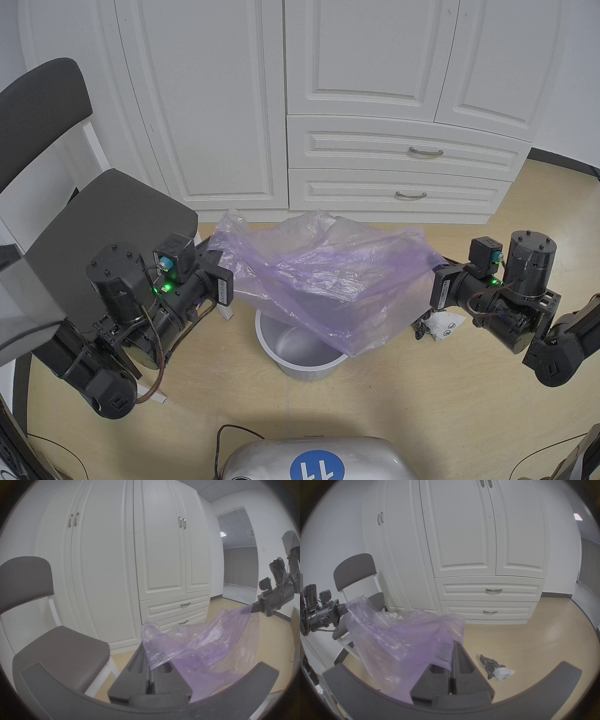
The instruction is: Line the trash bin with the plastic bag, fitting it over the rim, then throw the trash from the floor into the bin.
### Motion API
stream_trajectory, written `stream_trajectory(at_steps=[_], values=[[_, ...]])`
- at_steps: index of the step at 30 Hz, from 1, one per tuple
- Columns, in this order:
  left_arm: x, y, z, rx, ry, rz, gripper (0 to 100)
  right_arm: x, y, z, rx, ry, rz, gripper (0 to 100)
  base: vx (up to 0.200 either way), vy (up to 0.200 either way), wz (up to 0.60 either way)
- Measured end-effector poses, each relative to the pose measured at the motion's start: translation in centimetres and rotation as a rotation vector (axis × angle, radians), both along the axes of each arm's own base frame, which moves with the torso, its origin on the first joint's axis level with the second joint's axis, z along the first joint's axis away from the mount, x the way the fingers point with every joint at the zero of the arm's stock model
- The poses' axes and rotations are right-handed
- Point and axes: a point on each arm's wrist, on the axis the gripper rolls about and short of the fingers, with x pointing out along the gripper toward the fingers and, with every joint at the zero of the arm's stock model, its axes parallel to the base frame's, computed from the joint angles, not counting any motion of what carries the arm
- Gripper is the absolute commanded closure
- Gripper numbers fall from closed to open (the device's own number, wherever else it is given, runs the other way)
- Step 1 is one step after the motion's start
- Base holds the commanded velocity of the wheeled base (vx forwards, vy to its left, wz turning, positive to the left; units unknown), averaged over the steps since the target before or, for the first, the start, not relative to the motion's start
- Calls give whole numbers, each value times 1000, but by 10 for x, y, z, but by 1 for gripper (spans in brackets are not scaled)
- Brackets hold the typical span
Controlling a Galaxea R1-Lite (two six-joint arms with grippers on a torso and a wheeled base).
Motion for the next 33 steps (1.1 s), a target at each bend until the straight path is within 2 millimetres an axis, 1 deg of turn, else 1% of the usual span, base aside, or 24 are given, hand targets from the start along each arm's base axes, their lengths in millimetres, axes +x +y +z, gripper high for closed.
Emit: stream_trajectory(at_steps=[7,11,15,20,26,30,33], values=[[-11,-24,-17,26,24,-85,100,-20,29,-8,15,2,111,100,0,0,0],[-18,-31,-21,37,42,-114,100,-29,42,-11,46,-6,164,100,0,0,0],[-21,-34,-23,42,52,-129,100,-29,56,-21,78,-11,197,100,0,0,0],[-23,-36,-26,51,74,-136,100,-22,71,-38,112,-3,215,100,0,0,0],[-21,-36,-31,67,114,-135,100,-5,90,-62,181,52,213,100,0,0,0],[-16,-39,-36,56,134,-132,100,9,98,-76,220,82,200,100,0,0,0],[-10,-41,-42,48,149,-128,100,18,100,-85,228,98,185,100,0,0,0]])
